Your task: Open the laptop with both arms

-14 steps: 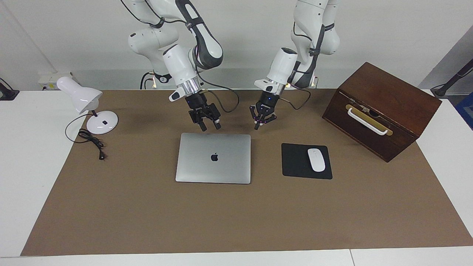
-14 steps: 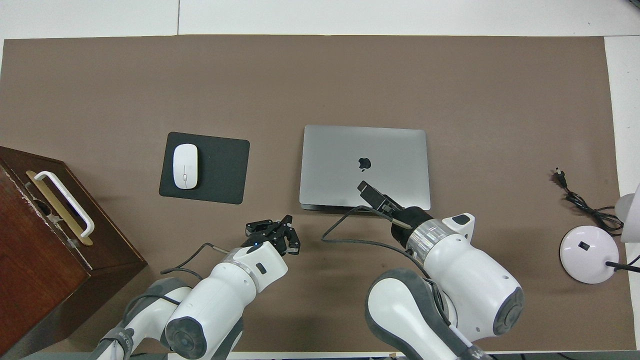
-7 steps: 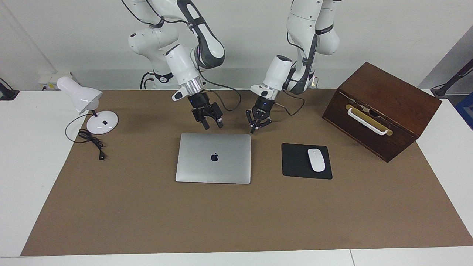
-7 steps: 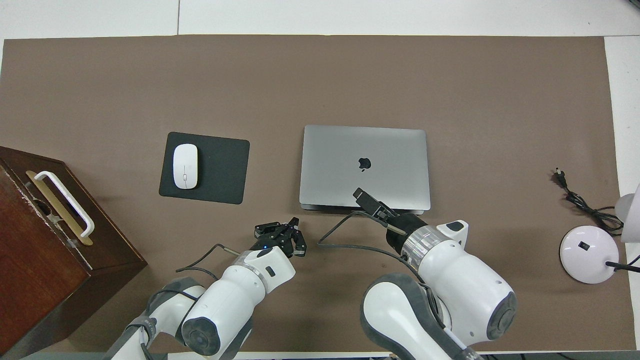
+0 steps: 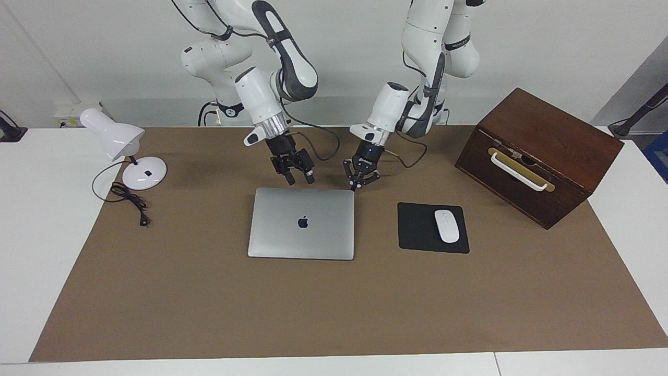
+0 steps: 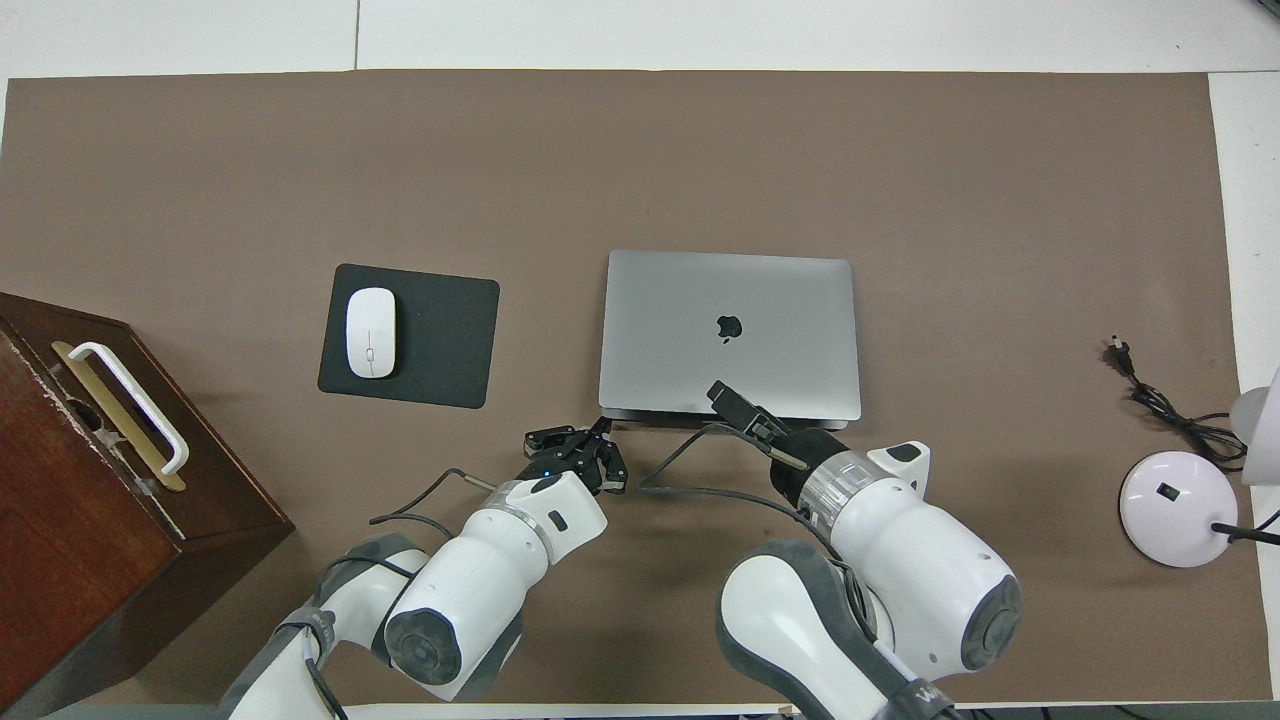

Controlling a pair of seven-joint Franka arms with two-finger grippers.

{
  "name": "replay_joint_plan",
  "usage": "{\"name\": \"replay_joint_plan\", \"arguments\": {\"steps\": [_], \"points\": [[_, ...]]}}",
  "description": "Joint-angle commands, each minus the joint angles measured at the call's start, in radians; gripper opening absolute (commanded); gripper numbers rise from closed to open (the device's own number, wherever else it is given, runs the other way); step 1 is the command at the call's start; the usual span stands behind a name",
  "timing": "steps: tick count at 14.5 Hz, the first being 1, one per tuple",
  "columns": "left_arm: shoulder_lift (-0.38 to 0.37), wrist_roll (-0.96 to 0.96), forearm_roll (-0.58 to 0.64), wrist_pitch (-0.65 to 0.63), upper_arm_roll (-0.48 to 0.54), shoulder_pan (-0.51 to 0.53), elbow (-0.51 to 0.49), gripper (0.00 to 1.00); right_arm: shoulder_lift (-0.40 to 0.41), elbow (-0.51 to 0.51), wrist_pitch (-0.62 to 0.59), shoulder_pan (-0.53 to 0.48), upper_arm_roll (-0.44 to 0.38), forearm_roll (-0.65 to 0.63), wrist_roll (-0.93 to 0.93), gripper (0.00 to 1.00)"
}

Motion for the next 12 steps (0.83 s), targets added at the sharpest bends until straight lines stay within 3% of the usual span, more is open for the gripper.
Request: {"name": "replay_joint_plan", "arguments": {"steps": [1,12], "points": [[0.043,0.010,-0.016,0.022,0.017,-0.024,0.039,0.00,0.020,0.003,0.015,0.008,-0.001,0.032,-0.026,1.00],[0.099,0.010,-0.015,0.022,0.017,-0.024,0.096,0.00,0.040,0.021,0.011,0.003,-0.001,0.032,-0.044,1.00]]}}
